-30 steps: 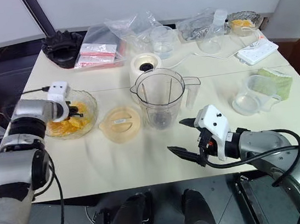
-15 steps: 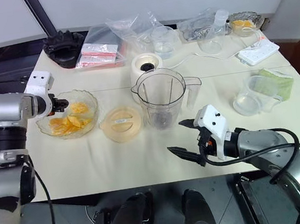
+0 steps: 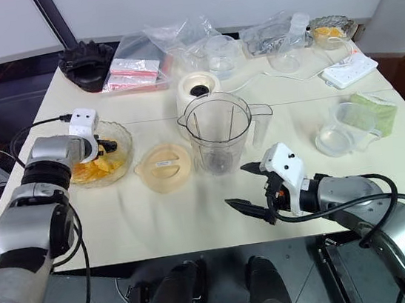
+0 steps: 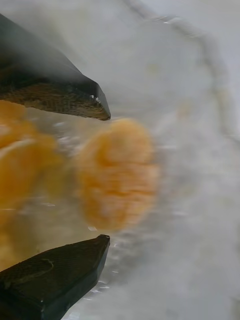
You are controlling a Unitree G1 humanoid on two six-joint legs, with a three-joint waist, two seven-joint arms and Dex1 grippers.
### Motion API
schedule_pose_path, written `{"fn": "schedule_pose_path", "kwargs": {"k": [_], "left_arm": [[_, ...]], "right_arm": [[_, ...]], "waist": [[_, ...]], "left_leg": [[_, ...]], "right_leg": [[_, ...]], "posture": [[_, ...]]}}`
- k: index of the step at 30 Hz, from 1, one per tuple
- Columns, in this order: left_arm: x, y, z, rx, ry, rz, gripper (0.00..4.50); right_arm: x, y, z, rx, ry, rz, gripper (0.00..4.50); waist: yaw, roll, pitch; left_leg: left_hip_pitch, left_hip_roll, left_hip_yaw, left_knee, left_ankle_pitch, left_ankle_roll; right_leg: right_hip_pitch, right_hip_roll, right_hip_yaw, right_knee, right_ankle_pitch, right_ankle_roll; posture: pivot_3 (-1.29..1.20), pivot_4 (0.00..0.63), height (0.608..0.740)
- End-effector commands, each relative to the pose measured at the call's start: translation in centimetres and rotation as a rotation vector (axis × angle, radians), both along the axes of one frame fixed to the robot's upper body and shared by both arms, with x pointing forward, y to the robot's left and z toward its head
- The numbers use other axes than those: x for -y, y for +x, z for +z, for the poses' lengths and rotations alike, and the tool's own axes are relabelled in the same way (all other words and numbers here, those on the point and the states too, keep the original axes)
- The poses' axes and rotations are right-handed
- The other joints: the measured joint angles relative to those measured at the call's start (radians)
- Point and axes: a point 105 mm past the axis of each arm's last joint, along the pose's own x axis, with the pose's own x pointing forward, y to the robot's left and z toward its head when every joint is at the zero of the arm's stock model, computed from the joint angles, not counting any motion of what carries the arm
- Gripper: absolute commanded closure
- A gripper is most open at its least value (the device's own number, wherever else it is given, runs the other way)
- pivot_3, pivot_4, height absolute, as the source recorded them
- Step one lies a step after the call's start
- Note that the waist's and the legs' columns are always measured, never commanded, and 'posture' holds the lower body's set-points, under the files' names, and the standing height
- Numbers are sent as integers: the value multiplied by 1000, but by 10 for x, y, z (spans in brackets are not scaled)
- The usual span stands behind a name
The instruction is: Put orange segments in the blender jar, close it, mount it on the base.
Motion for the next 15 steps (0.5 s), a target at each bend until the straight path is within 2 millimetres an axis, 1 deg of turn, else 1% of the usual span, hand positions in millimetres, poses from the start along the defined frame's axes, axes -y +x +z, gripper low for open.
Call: {"fn": "schedule_pose_path", "kwargs": {"k": [1,6,9,13,15], "left_arm": [[1,4,4,25,24,-1,684],[-1,3,-7,24,28,12,684],[-3,4,-9,56,38,31,684],[0,2,-16,36,25,35,684],[0,0,-19,21,1,53,1212]], "right_arm": [[1,-2,11,62,4,-5,0],[3,-4,9,63,5,-17,0],[4,-5,9,63,5,-19,0],[4,-5,8,66,4,-21,0],[3,-4,8,67,4,-21,0]], "waist": [[0,0,0],[1,0,0],[1,0,0],[2,0,0],[2,0,0]], "left_leg": [[0,0,0,0,0,0],[0,0,0,1,0,0],[0,0,0,1,0,0],[0,0,0,2,0,0],[0,0,0,2,0,0]], "right_leg": [[0,0,0,0,0,0],[0,0,0,1,0,0],[1,0,0,1,0,0],[1,0,0,1,1,1],[1,0,0,1,1,1]], "posture": [[0,150,740],[0,150,740],[0,150,740],[0,150,740],[0,150,740]]}}
